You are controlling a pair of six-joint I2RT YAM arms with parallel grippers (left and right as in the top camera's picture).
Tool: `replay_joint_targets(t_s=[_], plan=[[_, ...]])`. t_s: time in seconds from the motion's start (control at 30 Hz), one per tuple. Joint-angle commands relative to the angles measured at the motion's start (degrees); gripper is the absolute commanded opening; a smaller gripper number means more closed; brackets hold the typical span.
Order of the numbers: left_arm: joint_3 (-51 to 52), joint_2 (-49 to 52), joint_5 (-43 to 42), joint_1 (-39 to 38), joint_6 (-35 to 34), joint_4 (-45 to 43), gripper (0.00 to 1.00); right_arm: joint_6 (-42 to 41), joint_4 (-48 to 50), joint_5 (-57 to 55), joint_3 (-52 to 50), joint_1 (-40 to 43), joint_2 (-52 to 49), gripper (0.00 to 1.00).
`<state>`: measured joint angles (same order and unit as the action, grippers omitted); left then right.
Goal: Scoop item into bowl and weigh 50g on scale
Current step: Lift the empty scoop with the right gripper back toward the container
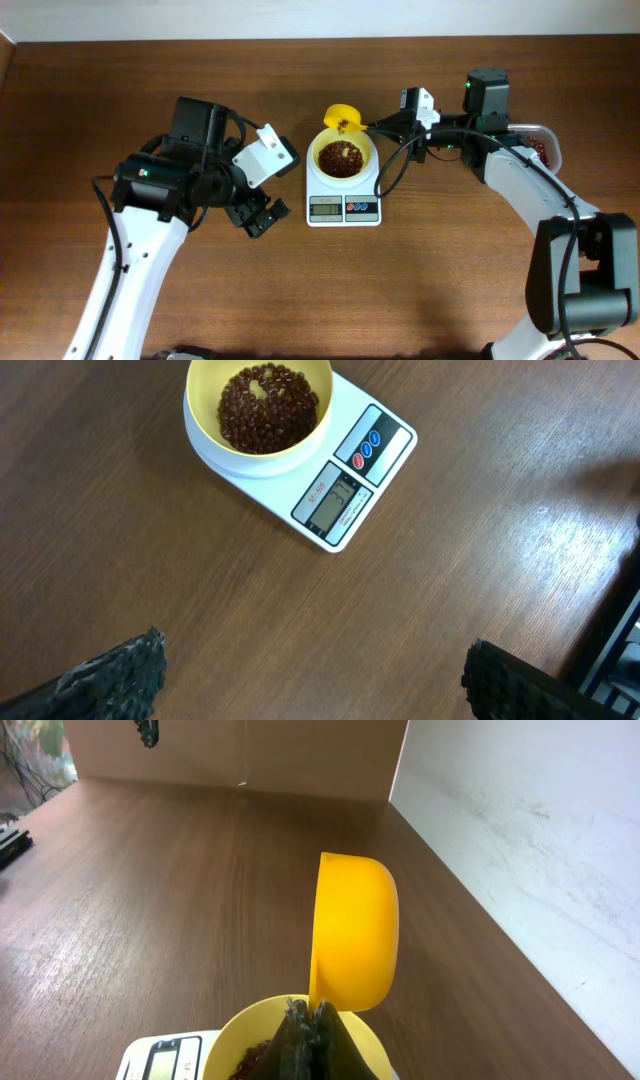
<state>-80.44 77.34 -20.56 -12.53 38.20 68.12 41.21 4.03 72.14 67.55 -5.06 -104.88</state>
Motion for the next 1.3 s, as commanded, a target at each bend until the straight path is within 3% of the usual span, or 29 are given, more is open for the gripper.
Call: replay_joint_targets(t_s=[0.0, 0.73, 0.93, 1.0, 1.1, 1.2, 1.27], plan=[[0.0, -0.17, 0.02, -0.07, 0.46, 0.07, 0.99, 0.61, 0.57, 1.6, -0.04, 0.33, -0.55, 0.04], [0.0, -0.17, 0.02, -0.07, 0.46, 0.07, 0.99, -1.07, 6.21, 0.28, -0.02, 2.82, -0.55, 0.04], [0.0, -0.17, 0.02, -0.07, 0.48, 0.07, 0.99, -34.53, 33.66, 0.57, -0.02, 21.22, -0.5, 0.04], [0.0, -0.17, 0.0, -0.07, 0.46, 0.07, 0.99, -42.21, 40.26, 4.55, -0.02, 26.95, -0.5, 0.04], [0.0, -0.17, 0.02, -0.07, 0.46, 0.07, 0.99, -60.76, 57.33, 13.81, -0.02, 35.41, -0.5, 0.04], [0.0, -0.17, 0.0, -0.07, 0.46, 0.07, 0.99, -83.08, 79.17, 16.79, -0.02, 39.3, -0.48, 0.04], [0.0, -0.17, 0.02, -0.07, 0.46, 0.07, 0.99, -88.98, 86.14, 16.72, -0.02, 39.67, -0.48, 0.04]])
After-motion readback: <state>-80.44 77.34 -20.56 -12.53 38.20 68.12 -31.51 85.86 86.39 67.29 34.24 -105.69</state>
